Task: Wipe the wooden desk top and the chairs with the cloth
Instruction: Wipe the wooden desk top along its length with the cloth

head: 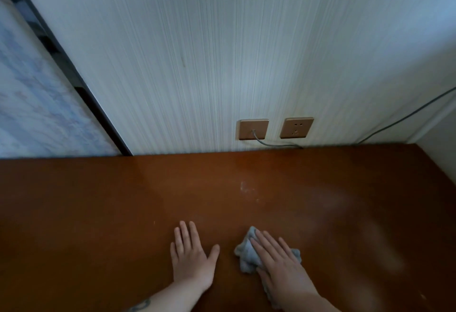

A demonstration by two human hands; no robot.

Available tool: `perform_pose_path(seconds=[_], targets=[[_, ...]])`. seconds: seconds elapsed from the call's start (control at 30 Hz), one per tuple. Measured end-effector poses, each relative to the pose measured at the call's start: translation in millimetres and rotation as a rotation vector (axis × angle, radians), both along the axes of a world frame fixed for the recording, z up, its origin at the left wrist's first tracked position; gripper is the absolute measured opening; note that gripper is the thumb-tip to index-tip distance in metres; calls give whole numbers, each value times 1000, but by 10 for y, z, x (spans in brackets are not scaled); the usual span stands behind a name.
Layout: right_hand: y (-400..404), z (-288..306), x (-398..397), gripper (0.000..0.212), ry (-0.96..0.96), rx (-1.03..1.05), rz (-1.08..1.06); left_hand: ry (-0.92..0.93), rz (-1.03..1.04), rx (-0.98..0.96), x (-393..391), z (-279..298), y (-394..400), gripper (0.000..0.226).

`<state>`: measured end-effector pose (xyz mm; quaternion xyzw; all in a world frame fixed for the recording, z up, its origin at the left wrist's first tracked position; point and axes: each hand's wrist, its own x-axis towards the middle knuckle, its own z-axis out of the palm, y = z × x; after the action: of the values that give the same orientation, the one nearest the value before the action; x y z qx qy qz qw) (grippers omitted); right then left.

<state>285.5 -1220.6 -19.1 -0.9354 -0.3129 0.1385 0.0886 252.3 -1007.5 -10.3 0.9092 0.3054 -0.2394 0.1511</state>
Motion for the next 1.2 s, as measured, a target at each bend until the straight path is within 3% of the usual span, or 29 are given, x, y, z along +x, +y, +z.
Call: perform_pose_path(seconds=[0.2,0.27,0.37,0.43,0.57,0.67,0.73,0.8,0.9,0.97,1.07,1.13,1.2], targets=[[175,26,507,60,-51,-54,-492,0,-36,-26,322,-33,132,84],[426,62,508,61,-23,-24,-444,50,2,-76,396,-37,101,89],[471,43,330,60,81,-24,-10,158,26,-101,484,-78,124,111],[206,-39,293,59,-10,-60,113,219,4,-119,514,-68,155,123],[-87,-15,433,58,-76,-69,-134,187,-8,-149,472,-48,182,125],[267,-20,617,58,-55,4,-511,69,26,-84,390,-91,89,114],[550,-33,647,60,-73,38,-648,-39,41,19,342,-126,16,101],[601,-39,602,61,-23,34,-513,-153,32,84,293,-164,-41,93],[227,-45,641,61,-24,21,-293,-178,45,74,271,-252,-51,93],[-46,-72,780,60,-111,37,-488,-181,28,130,271,-315,-48,89],[-41,-108,1061,60,-75,-15,-758,-183,18,161,247,-340,-66,87],[173,-126,1233,60,-62,26,-773,-164,-6,208,246,-360,-78,90],[361,-108,1336,60,-33,30,-642,-167,0,234,253,-376,-77,90]])
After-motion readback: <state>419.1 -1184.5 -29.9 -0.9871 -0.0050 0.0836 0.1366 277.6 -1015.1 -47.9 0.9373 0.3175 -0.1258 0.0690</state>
